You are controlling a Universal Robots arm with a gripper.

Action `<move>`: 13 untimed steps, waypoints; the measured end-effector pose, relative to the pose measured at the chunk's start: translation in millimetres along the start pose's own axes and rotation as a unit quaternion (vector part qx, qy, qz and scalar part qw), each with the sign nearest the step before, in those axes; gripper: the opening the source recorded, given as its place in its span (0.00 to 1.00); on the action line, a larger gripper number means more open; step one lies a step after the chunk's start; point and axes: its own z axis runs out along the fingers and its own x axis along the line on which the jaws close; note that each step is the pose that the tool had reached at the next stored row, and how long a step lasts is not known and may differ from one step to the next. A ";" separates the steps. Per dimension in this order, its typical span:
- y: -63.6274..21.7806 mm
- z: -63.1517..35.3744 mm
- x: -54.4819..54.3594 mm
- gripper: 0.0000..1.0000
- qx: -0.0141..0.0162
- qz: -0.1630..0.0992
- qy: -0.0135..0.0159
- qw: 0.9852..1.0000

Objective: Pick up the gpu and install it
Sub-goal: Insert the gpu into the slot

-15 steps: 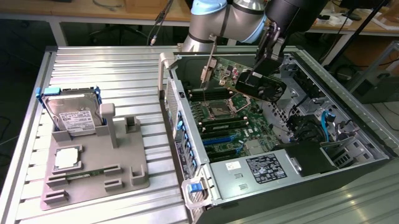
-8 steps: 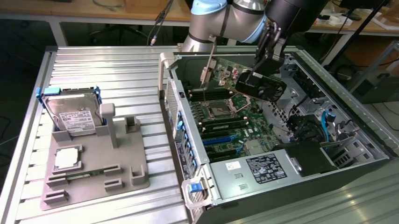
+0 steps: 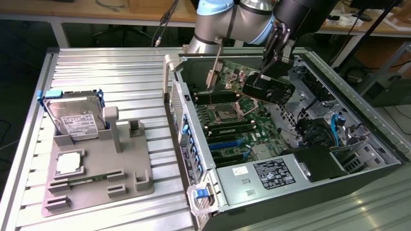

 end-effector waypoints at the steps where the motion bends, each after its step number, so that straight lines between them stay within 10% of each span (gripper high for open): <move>1: 0.0 0.0 0.0 0.27 0.000 -0.002 0.000 1.000; 13: 0.0 0.0 0.0 0.27 0.000 -0.018 0.001 1.000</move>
